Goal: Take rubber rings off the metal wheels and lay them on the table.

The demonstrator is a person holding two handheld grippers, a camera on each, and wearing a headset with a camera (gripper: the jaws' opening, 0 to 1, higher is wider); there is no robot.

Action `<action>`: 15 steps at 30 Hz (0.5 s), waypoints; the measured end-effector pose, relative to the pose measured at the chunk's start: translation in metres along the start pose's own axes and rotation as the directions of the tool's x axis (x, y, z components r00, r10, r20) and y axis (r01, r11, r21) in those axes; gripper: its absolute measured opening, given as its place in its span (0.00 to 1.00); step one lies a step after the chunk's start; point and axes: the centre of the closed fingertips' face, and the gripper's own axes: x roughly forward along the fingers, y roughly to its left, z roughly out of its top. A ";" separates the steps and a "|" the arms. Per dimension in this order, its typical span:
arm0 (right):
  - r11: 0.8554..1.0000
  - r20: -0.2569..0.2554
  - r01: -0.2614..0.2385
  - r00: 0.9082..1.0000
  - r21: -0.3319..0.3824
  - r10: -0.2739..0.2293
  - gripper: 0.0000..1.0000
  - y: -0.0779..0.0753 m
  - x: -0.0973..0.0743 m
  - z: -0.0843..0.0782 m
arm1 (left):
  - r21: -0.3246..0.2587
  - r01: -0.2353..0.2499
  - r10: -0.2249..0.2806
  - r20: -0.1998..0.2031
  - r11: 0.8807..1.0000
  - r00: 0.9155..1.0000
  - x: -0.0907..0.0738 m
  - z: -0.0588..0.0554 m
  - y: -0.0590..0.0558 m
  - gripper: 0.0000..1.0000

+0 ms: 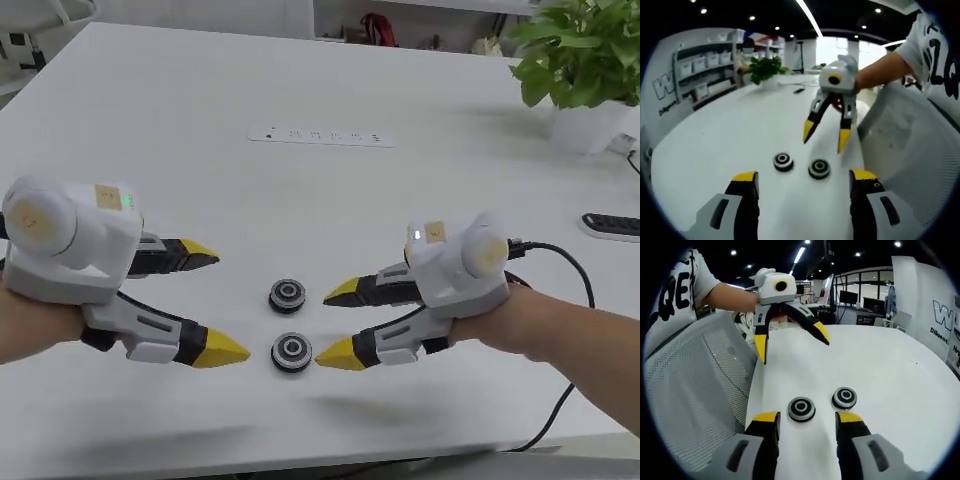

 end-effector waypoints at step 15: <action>1.000 -0.027 -0.029 0.999 0.004 0.030 0.37 0.004 0.011 -0.008 | -0.010 0.064 -0.065 -0.023 0.998 0.998 0.019 -0.006 -0.014 0.66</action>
